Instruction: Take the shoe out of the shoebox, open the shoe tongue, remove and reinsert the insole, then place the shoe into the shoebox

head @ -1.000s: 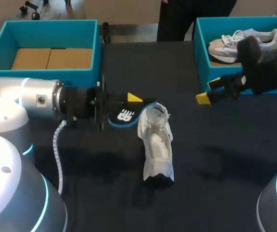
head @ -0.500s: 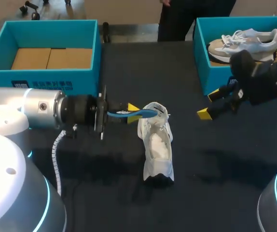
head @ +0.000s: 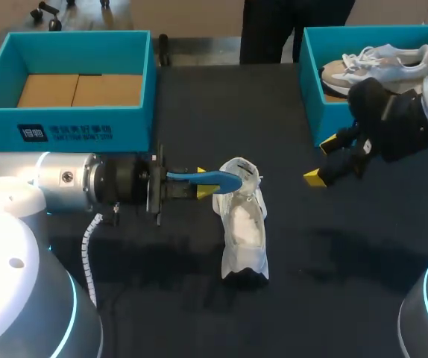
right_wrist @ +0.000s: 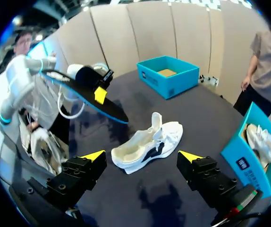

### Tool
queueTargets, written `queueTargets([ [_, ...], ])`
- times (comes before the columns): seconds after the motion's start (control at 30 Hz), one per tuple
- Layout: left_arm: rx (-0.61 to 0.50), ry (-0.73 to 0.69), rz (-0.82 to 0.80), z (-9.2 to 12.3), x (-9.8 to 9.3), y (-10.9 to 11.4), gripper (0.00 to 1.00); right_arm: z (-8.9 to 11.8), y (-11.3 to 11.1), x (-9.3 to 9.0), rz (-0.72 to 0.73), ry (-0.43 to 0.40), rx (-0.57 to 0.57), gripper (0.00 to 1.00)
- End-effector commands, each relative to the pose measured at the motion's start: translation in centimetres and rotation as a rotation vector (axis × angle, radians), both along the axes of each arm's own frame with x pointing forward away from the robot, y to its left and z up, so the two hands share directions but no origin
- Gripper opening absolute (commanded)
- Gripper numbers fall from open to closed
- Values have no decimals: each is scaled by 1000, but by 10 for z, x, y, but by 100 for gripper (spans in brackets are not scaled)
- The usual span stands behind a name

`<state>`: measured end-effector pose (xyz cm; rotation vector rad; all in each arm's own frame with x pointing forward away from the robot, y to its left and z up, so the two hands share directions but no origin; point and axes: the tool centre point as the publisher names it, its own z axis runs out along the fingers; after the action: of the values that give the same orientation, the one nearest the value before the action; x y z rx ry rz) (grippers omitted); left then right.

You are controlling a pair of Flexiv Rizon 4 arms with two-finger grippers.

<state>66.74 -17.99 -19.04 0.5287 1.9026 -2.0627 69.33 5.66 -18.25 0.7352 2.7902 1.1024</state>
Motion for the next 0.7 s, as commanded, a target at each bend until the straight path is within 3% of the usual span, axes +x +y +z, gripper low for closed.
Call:
queueTargets([
  [0.03,4,6,16,0,-4,3,0,2,9,-2,123,-155,-209,100],
  [0.4,-3,49,32,-5,-6,0,0,-22,19,-7,286,-225,-372,100],
  [0.7,-21,65,43,-13,-8,-9,0,-43,31,-13,366,-230,-401,100],
])
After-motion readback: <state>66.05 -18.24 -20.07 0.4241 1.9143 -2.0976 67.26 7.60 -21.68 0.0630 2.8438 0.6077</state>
